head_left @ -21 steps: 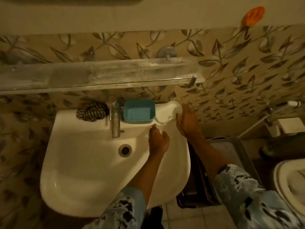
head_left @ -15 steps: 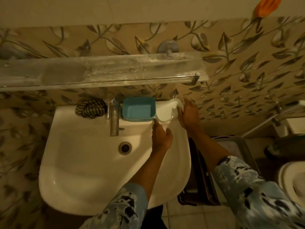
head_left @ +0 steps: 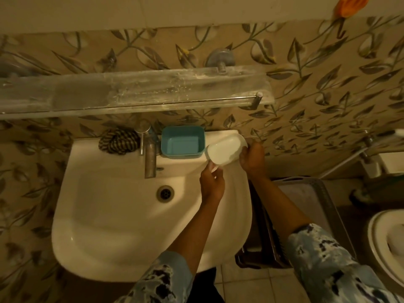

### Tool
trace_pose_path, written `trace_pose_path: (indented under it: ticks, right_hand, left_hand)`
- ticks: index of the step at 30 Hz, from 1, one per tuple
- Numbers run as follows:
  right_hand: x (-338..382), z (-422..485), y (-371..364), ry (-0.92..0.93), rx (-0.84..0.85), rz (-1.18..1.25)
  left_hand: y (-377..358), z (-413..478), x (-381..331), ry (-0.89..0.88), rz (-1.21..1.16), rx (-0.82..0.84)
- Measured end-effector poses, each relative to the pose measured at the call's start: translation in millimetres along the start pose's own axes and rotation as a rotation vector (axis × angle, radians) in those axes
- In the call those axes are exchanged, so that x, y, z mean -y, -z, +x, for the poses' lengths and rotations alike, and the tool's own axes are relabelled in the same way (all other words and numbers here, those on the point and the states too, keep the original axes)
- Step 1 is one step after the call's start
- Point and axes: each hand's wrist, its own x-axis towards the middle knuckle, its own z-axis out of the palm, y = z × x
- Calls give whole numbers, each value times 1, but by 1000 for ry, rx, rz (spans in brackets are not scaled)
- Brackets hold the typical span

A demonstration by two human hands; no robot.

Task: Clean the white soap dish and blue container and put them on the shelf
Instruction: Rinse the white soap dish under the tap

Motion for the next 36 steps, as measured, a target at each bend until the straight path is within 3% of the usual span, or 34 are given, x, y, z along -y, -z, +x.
trace_pose_path:
  ticks: [6,12,22,28,36]
  right_hand:
    - [-15,-39,-6,-12,-65,47]
    - [-19,-80,-23,-125,16,174]
    - [11,-117,-47,-592,376,846]
    - [19,-131,-60,-549,431,906]
    - [33,-140,-69,-411,324,818]
  left_hand:
    - [21,-16,13,23,-150,-97]
    - [57,-29,20,114,-305,-99]
    - [124,-32,42,165,-311,-49]
    - [151,-30,54,127,-279,-32]
    - [176,-30,62,199,-267,-97]
